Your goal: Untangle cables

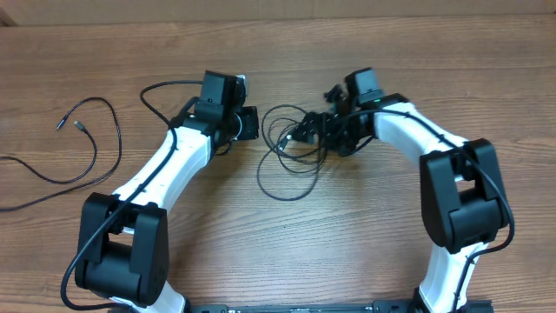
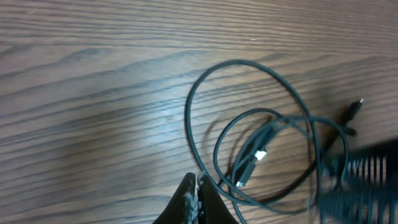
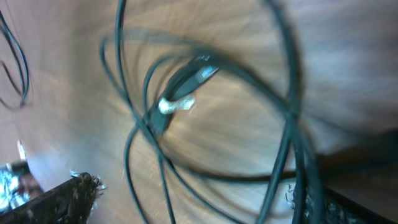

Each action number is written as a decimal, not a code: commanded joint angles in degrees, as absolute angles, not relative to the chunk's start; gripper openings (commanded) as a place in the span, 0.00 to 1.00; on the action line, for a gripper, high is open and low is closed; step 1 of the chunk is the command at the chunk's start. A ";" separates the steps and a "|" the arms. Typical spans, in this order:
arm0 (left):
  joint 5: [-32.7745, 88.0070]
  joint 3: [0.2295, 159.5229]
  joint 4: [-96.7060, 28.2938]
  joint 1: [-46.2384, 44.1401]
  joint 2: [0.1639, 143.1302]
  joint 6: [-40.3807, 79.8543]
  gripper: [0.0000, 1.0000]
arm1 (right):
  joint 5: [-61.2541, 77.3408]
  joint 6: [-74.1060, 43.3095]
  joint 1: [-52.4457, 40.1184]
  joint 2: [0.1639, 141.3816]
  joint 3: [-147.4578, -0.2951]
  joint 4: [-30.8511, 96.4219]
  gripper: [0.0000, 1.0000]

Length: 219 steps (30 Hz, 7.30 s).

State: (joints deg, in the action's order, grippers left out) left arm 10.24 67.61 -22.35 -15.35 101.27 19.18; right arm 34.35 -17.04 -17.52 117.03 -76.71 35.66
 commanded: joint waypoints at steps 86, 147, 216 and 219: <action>7.09 67.61 -25.52 -6.37 101.91 22.55 0.21 | 19.09 -29.95 -44.45 119.87 -80.93 38.63 0.39; 10.13 67.61 -25.52 -6.37 101.91 22.28 0.38 | 34.54 -19.00 -39.38 119.94 -80.95 35.88 0.74; 44.60 67.66 -23.90 -2.50 101.91 -4.36 0.46 | 57.74 -42.50 -16.21 124.20 -81.01 14.70 0.04; 44.62 67.64 -24.29 -2.48 101.91 -4.82 0.42 | 56.60 -49.10 -16.21 124.20 -81.01 10.33 0.04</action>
State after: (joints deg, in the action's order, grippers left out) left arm 44.16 67.61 -24.21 -2.87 101.27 -3.22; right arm 59.90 -41.78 -16.49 123.72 -80.97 12.51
